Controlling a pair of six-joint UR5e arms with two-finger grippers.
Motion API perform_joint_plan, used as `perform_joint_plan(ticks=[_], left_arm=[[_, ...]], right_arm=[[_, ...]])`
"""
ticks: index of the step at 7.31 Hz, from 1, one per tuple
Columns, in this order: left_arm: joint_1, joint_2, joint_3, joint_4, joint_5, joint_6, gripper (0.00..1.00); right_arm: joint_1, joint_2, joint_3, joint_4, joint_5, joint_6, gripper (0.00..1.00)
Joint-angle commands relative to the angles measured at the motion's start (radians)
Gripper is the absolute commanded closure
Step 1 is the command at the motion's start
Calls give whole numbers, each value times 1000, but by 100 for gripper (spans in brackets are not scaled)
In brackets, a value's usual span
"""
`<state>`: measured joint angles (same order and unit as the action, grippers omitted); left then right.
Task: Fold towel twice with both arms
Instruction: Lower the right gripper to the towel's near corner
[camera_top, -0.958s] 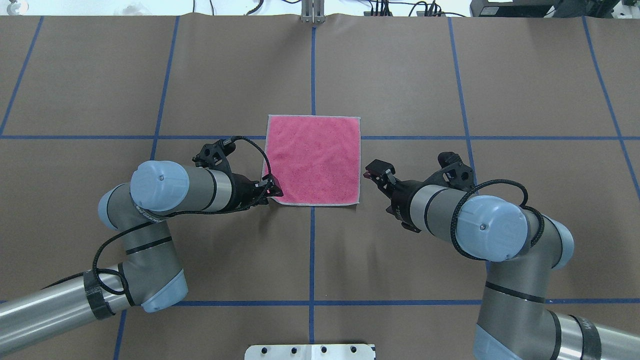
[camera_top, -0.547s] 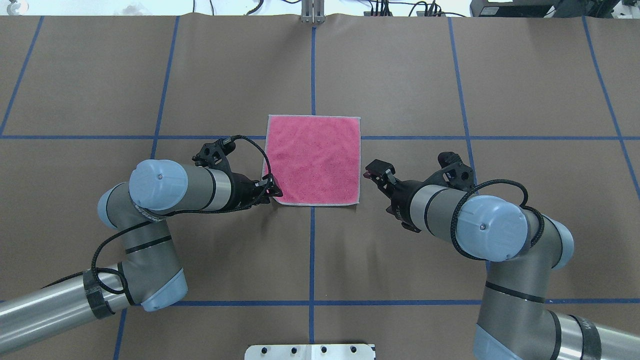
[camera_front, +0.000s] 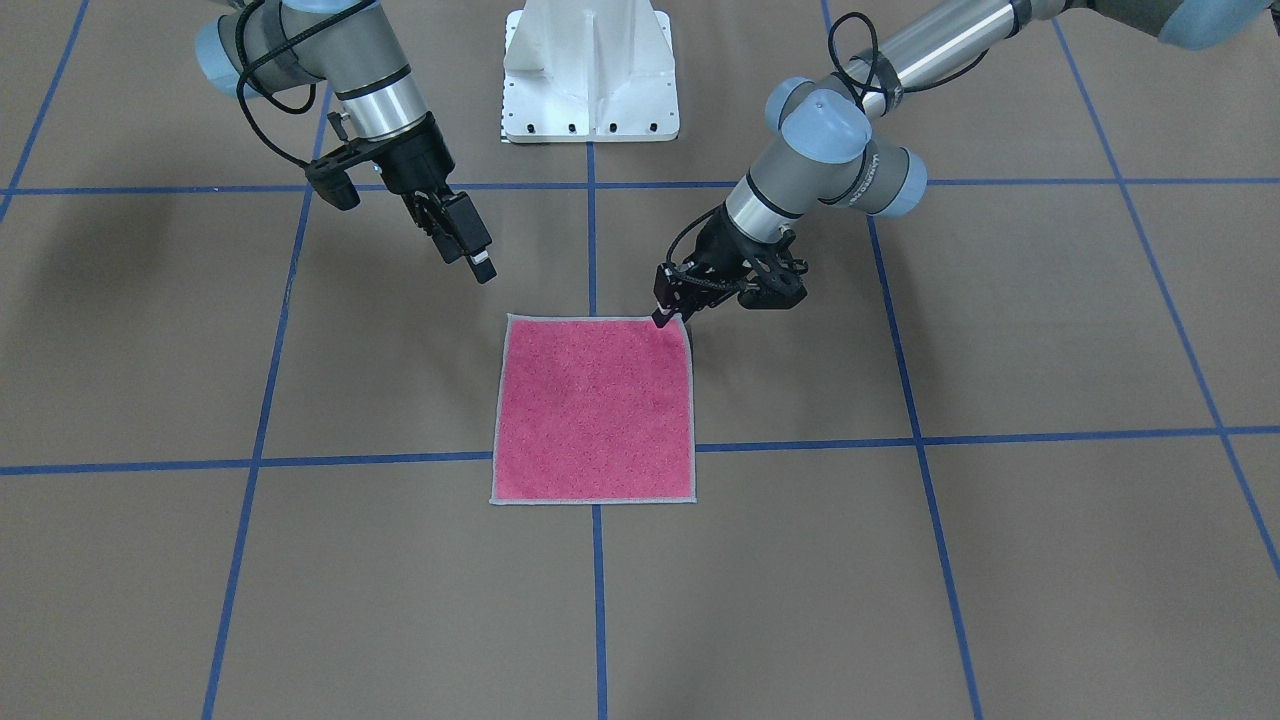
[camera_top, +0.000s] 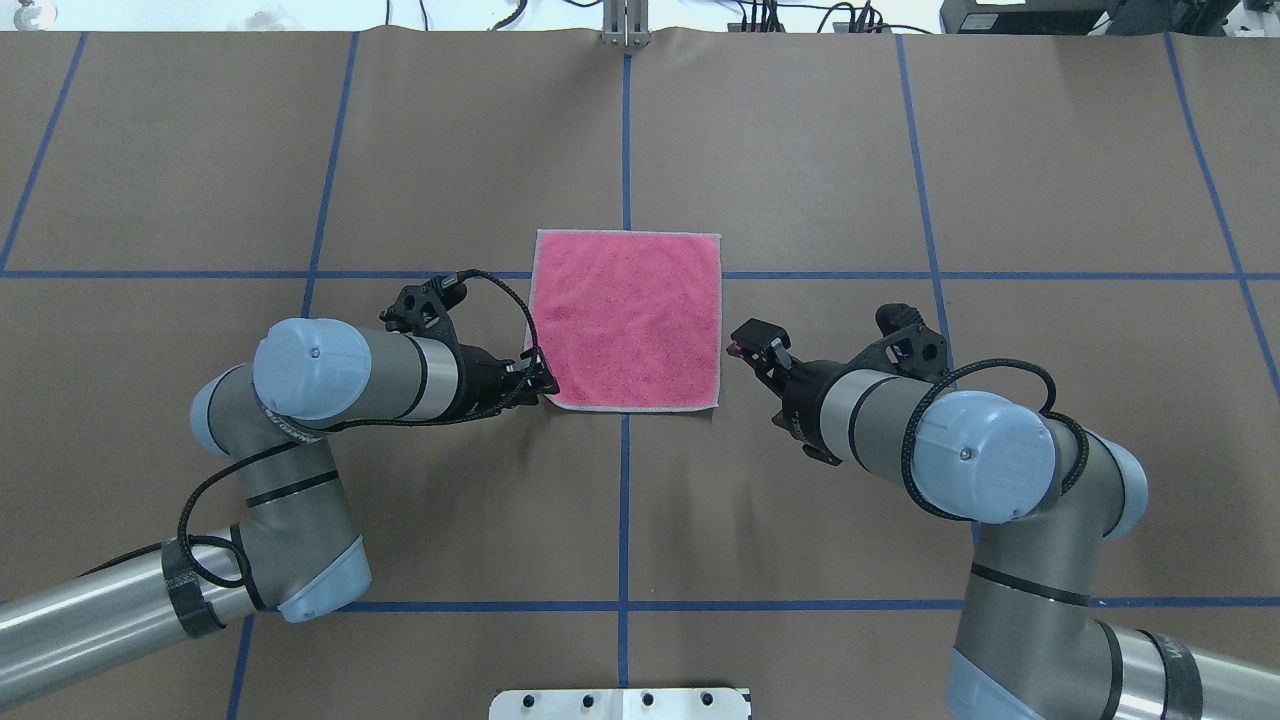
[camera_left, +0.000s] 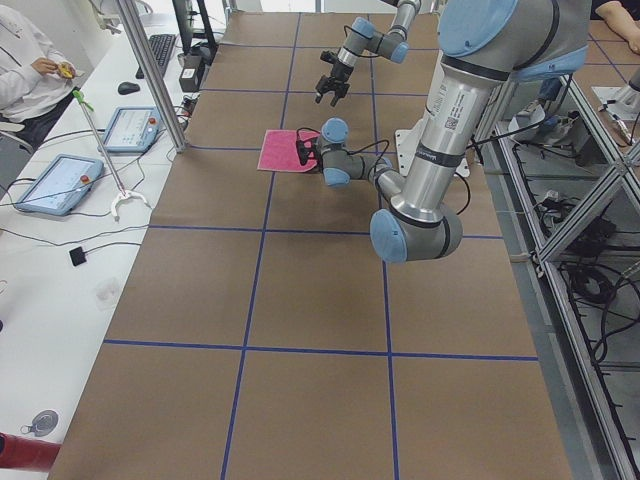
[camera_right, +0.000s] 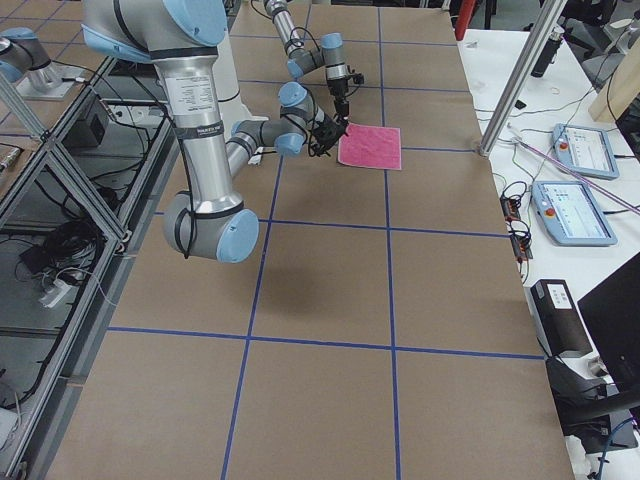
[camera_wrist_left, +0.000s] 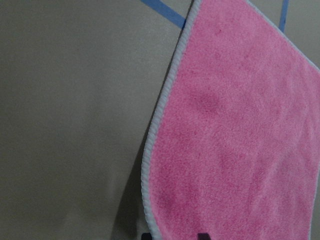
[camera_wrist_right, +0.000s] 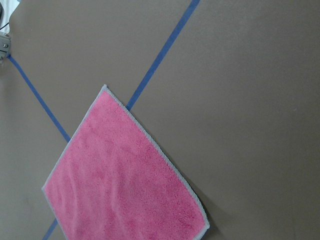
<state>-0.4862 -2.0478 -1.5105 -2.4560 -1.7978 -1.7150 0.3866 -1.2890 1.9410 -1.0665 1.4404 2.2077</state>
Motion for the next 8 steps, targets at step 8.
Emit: perform_joint_plan(ticks=[8], left_arm=[[0,26,-20,0,0,0,100]], right_arm=[[-6,-24,-2,-7,2,0,2]])
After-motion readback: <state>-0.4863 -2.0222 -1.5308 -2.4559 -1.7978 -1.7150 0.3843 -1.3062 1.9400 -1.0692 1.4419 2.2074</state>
